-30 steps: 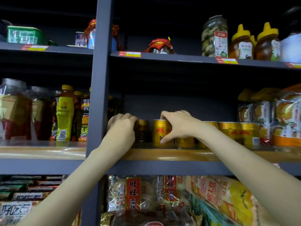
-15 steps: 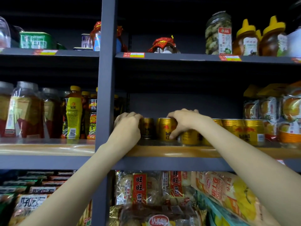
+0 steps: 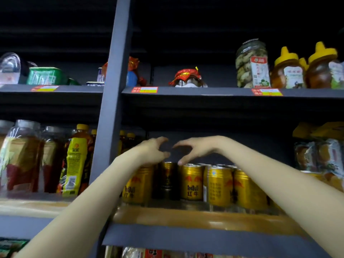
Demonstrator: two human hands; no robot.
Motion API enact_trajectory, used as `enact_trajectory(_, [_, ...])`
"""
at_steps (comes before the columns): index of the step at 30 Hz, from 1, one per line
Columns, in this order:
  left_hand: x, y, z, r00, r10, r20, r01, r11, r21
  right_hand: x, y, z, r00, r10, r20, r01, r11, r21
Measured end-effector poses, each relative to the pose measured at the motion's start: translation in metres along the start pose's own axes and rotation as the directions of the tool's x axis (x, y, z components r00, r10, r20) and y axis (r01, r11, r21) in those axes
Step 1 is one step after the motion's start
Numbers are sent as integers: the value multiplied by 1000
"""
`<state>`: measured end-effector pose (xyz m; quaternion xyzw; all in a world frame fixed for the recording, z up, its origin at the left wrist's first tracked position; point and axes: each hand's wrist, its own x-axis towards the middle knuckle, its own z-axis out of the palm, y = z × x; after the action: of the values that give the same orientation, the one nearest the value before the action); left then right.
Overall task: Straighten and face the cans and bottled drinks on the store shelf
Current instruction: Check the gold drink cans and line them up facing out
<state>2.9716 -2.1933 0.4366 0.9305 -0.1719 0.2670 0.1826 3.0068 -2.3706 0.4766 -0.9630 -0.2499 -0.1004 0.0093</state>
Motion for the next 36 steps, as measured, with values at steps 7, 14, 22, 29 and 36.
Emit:
enact_trajectory(7, [11, -11, 8, 982, -134, 130, 111, 979, 171, 74, 2, 14, 977, 36, 212, 6, 981, -192])
enact_trajectory(14, [-2, -12, 17, 989, -140, 40, 128, 967, 219, 92, 5, 26, 975, -22, 220, 41, 996, -80])
enact_trajectory(22, [-19, -8, 26, 951, -88, -297, 173, 947, 272, 76, 0, 13, 982, -99, 162, 104, 994, -22])
enact_trajectory(29, [-29, -18, 38, 896, -23, -443, 122, 973, 198, 73, -16, 26, 987, -126, 95, 136, 984, -114])
enact_trajectory(36, [-30, -21, 41, 841, 35, -541, 57, 987, 153, 22, -18, 5, 928, -100, -359, 124, 991, 45])
